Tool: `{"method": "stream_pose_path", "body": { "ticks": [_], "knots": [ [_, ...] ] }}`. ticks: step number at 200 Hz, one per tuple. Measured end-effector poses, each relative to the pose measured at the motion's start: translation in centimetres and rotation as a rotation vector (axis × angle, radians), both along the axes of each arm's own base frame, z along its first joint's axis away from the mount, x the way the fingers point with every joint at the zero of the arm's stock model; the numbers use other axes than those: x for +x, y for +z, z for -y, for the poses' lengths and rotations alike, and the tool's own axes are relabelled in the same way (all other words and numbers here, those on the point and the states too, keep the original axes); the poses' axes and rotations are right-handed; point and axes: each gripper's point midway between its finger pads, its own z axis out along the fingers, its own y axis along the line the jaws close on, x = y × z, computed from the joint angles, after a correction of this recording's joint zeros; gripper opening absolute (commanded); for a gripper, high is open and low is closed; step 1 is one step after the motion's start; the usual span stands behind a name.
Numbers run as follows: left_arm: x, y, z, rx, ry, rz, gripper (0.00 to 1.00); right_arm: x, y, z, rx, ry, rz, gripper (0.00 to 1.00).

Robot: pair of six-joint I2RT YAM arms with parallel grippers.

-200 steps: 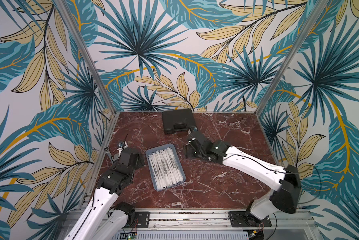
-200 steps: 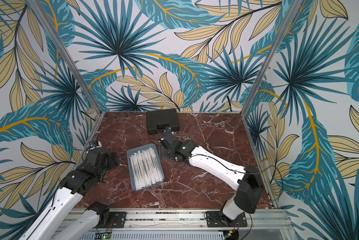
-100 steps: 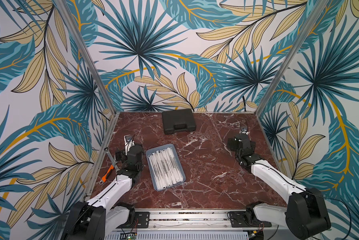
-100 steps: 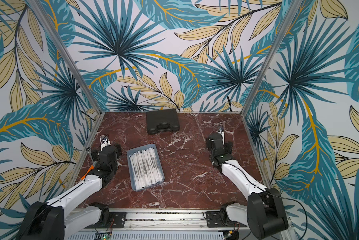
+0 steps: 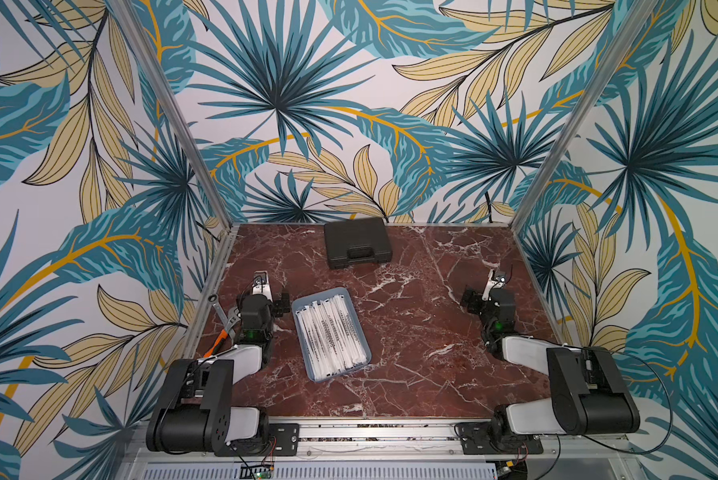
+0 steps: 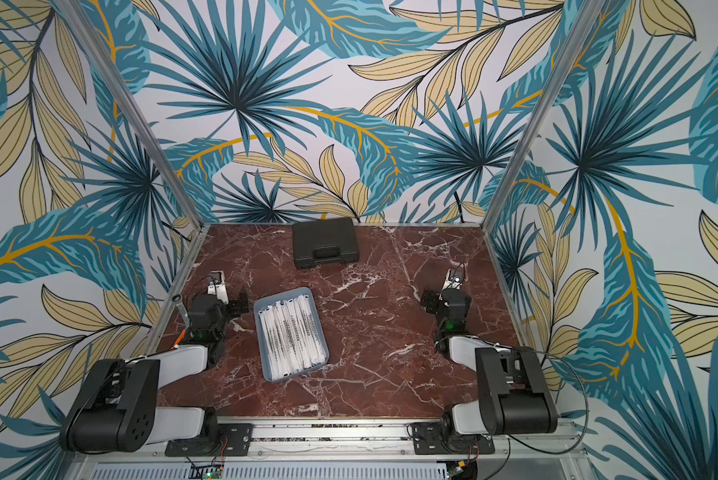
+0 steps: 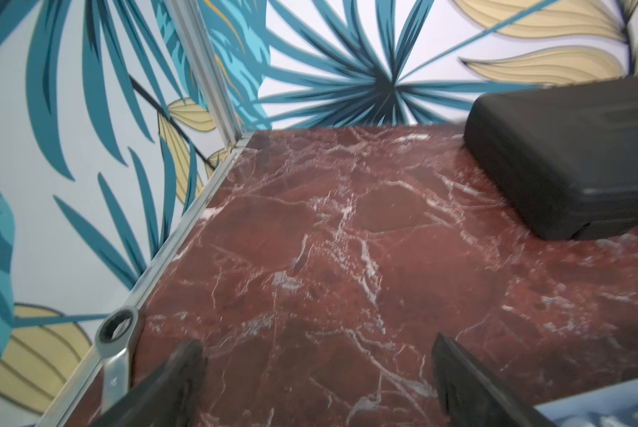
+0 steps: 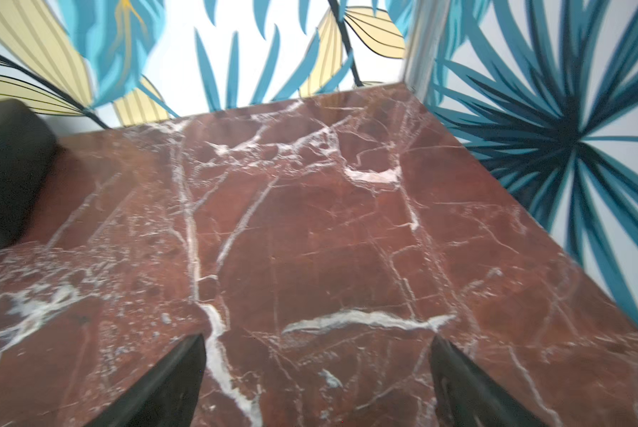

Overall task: Put the straws into the storage box
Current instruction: Reset both arms

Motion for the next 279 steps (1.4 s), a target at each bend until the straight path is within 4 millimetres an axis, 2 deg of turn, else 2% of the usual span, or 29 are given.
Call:
{"method": "stream_pose_path", "body": {
  "ticks": [11, 21, 42, 68, 98, 279],
  "knots": [
    [0.5, 0.1, 0.6, -0.009, -0.035, 0.036, 1.00, -0.3, -1.2, -0.5, 0.003, 0.028, -0.019, 1.00],
    [1.0, -0.8, 1.2, -0.015, -0.074, 0.046, 1.00, -0.3, -1.7, -0.8, 0.007, 0.051, -0.035, 1.00],
    [0.9, -3.3, 1.4, -0.034, -0.078, -0.026, 1.00, 0.7, -0.4, -1.3, 0.007, 0.078, 0.000, 1.00],
    [0.9, -2.7, -0.3, -0.057, 0.006, 0.004, 1.00, 1.4, 0.6, -1.5, 0.008, 0.093, 0.030, 1.00],
    [0.9, -2.6, -0.8, -0.066, 0.037, 0.015, 1.00, 1.4, 0.6, -1.6, 0.009, 0.097, 0.030, 0.99],
    [1.2, -2.4, -0.3, -0.067, 0.000, 0.016, 1.00, 1.4, 0.6, -1.6, 0.005, 0.098, 0.029, 0.99]
  ]
}}
